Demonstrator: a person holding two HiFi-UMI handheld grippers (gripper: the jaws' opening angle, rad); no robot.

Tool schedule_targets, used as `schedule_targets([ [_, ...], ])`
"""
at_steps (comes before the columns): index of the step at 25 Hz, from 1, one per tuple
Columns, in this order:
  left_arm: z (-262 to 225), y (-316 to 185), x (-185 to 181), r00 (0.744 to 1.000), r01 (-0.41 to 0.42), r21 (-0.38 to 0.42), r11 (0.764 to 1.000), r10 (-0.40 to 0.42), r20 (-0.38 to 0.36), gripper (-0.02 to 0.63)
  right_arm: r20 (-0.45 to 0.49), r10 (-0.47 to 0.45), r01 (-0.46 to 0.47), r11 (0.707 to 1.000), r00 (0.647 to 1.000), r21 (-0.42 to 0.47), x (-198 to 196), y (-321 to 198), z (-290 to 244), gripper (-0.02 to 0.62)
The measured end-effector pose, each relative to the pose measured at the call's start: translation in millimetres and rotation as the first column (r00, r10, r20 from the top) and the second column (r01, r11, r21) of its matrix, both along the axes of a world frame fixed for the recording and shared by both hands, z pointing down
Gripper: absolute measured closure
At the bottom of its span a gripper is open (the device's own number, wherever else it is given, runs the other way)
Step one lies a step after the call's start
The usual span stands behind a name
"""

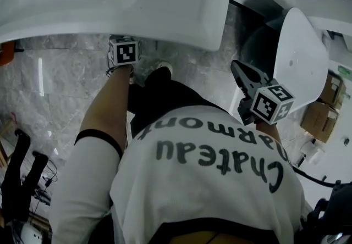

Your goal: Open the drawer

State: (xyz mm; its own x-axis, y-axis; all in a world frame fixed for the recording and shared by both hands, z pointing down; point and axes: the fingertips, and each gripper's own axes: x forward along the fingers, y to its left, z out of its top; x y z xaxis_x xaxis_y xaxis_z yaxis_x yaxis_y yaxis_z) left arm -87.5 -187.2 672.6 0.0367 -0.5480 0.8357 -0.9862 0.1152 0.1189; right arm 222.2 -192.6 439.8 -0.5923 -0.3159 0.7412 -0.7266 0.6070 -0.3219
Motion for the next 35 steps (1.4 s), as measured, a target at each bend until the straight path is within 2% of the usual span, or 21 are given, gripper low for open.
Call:
schedule_targets([
  [2, -5, 5, -5, 1.0, -0.007, 0.003, 1.0, 0.007, 0.02, 0.465, 0.002, -0.009, 0.009, 1.0, 1.0, 0.0, -6, 5, 0, 0.592],
  [8, 4, 18, -3, 0.996, -0.081, -0.019, 0.997, 0.081, -0.026, 0.466, 0.007, -0.018, 0.018, 1.0, 1.0, 0.008, -22, 13, -4, 0.592],
  [11, 5, 16, 6, 0.996, -0.084, -0.048, 0.995, 0.082, -0.045, 0.466, 0.013, -0.025, 0.025, 1.0, 1.0, 0.004, -22, 5, -3, 0.592],
  [14, 3, 30, 3, 0.996, -0.091, -0.075, 0.993, 0.089, -0.022, 0.466, 0.021, -0.025, 0.025, 1.0, 0.999, 0.007, -30, 9, -5, 0.592],
  [20, 0, 44, -2, 0.989, -0.146, -0.063, 0.987, 0.145, -0.017, 0.469, 0.021, -0.026, 0.026, 1.0, 0.999, 0.013, -44, 23, -7, 0.592],
  [22, 2, 45, 3, 0.985, -0.169, -0.063, 0.984, 0.167, -0.038, 0.471, 0.018, -0.022, 0.021, 1.0, 1.0, 0.011, -44, 23, -7, 0.592],
  [24, 4, 46, 8, 0.983, -0.178, -0.069, 0.982, 0.174, -0.058, 0.474, 0.016, -0.015, 0.015, 1.0, 1.0, 0.009, -44, 23, -7, 0.592],
  [27, 2, 45, 7, 0.982, -0.187, -0.064, 0.98, 0.184, -0.042, 0.477, 0.018, -0.012, 0.012, 1.0, 1.0, 0.007, -45, 23, -9, 0.592],
  [32, 8, 58, 16, 0.978, -0.2, -0.079, 0.977, 0.194, -0.08, 0.477, 0.024, -0.011, 0.01, 1.0, 1.0, 0.003, -49, 26, -11, 0.592],
  [35, 7, 66, 14, 0.977, -0.208, -0.09, 0.974, 0.202, -0.072, 0.477, 0.024, -0.013, 0.013, 1.0, 1.0, 0.003, -52, 29, -10, 0.592],
])
